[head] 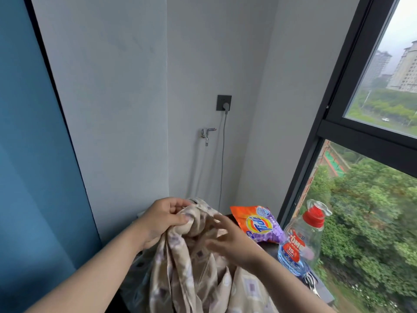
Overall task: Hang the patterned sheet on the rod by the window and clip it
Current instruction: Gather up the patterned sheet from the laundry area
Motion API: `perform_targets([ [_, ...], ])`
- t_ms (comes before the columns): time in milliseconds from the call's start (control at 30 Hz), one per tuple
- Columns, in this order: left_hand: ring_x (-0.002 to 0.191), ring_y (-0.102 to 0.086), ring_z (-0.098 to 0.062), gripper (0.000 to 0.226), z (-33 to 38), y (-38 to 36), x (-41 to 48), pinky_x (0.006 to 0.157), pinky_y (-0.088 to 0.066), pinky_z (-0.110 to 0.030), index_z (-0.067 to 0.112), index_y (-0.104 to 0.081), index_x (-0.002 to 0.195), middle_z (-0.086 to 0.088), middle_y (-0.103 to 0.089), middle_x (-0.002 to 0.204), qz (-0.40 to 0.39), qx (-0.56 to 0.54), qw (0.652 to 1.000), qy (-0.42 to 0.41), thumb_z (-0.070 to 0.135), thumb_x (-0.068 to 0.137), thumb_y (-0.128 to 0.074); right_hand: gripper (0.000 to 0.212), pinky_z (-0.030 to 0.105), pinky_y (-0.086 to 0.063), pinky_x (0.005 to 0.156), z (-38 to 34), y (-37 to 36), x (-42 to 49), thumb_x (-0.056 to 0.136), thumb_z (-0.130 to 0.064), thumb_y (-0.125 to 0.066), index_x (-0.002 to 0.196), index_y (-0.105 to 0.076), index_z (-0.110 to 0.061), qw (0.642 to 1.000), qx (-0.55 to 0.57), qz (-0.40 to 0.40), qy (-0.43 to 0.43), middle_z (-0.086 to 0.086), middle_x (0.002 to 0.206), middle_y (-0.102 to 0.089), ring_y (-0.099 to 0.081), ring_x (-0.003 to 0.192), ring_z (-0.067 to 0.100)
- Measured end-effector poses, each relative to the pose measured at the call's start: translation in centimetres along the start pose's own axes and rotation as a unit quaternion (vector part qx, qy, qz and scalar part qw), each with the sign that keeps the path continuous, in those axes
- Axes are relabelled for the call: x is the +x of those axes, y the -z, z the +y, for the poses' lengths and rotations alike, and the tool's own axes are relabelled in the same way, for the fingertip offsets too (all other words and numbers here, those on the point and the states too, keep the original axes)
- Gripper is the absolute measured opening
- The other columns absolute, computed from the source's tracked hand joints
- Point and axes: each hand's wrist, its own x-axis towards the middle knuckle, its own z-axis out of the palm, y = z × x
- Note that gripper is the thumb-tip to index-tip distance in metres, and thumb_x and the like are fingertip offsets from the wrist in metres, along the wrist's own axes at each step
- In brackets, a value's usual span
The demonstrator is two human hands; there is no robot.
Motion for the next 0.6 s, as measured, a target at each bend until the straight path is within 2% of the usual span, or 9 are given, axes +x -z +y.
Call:
perform_targets([
  [67,0.078,-0.067,-0.017,0.045,0.1,0.3,-0.8,0.069,-0.055,-0.023,0.004,-0.070,0.099,-0.013,-0.071,0.088,-0.082,-0.019,0.995,0.046,0.008,0.055,-0.081,0.088,0.031,-0.046,0.103,0.9,-2.3,1.1,0.072,-0.035,-0.073,0.148,-0.028,-0.032,0.999,-0.052,-0.002,0.005,-0.012,0.142,-0.041,-0.053,0.122,0.011],
  [100,0.075,-0.068,-0.019,0.044,0.1,0.4,-1.1,0.067,-0.056,-0.024,0.002,-0.073,0.095,-0.017,-0.071,0.088,-0.101,-0.046,0.991,0.070,0.009,0.054,-0.084,0.089,0.032,-0.043,0.105,1.1,-3.2,1.6,0.072,-0.033,-0.071,0.149,-0.026,-0.034,0.998,-0.054,0.039,0.010,-0.011,0.141,-0.037,-0.049,0.125,0.011],
  [200,0.068,-0.068,-0.022,0.009,0.0,0.8,-1.6,0.063,-0.056,-0.027,0.001,-0.072,0.088,-0.021,-0.069,0.087,-0.034,-0.113,0.985,0.124,0.005,0.082,-0.068,0.044,0.023,-0.046,0.090,1.1,-4.3,2.7,0.080,-0.007,-0.057,0.105,-0.056,-0.043,0.980,-0.068,0.168,0.084,-0.012,0.111,-0.046,-0.056,0.101,0.016],
  [267,0.076,-0.067,-0.019,0.009,-0.7,1.8,-1.4,0.074,-0.054,-0.031,0.007,-0.069,0.094,-0.015,-0.070,0.094,0.012,0.026,0.990,0.138,0.014,0.088,-0.067,0.027,0.025,-0.045,0.082,1.4,-4.3,3.0,0.080,-0.006,-0.056,0.081,-0.054,-0.033,0.966,-0.114,0.191,0.129,-0.013,0.094,-0.051,-0.053,0.092,0.016],
  [333,0.088,-0.064,-0.010,0.026,-0.9,2.7,-1.3,0.083,-0.051,-0.028,0.017,-0.071,0.102,-0.003,-0.070,0.103,0.003,0.184,0.971,0.154,0.035,0.083,-0.074,0.018,0.029,-0.043,0.075,1.4,-3.9,2.7,0.083,-0.011,-0.057,0.078,-0.048,-0.026,0.965,-0.146,0.167,0.141,-0.013,0.083,-0.053,-0.049,0.084,0.013],
  [400,0.090,-0.058,-0.002,0.032,-0.6,3.0,-1.2,0.075,-0.047,-0.023,0.022,-0.070,0.105,0.006,-0.067,0.105,-0.024,0.205,0.955,0.212,0.046,0.084,-0.070,0.017,0.029,-0.038,0.067,1.3,-3.2,2.0,0.085,-0.016,-0.055,0.076,-0.044,-0.024,0.963,-0.167,0.146,0.153,-0.011,0.075,-0.051,-0.043,0.075,0.010],
  [467,0.094,-0.060,-0.004,0.034,-0.6,2.7,-1.0,0.082,-0.049,-0.024,0.025,-0.070,0.104,0.008,-0.068,0.106,-0.039,0.201,0.945,0.254,0.051,0.082,-0.071,0.019,0.029,-0.034,0.064,1.2,-2.6,1.1,0.084,-0.020,-0.052,0.074,-0.038,-0.029,0.956,-0.195,0.129,0.180,-0.008,0.073,-0.050,-0.040,0.072,0.011],
  [533,0.089,-0.059,-0.004,0.021,-1.2,2.3,-0.7,0.077,-0.044,-0.012,0.022,-0.074,0.101,0.005,-0.072,0.107,-0.073,0.322,0.916,0.228,0.035,0.085,-0.071,0.017,0.029,-0.037,0.067,1.9,-2.3,0.0,0.084,-0.024,-0.053,0.079,-0.039,-0.033,0.952,-0.224,0.092,0.186,-0.008,0.076,-0.053,-0.042,0.074,0.011],
  [600,0.080,-0.062,-0.006,0.011,-1.9,1.6,-0.2,0.061,-0.043,-0.007,0.027,-0.077,0.077,0.008,-0.074,0.089,-0.075,0.413,0.883,0.211,0.019,0.082,-0.071,0.009,0.024,-0.041,0.074,3.0,-2.2,-1.2,0.088,-0.031,-0.051,0.096,-0.049,-0.035,0.955,-0.227,0.058,0.179,-0.007,0.085,-0.062,-0.050,0.082,0.009],
])
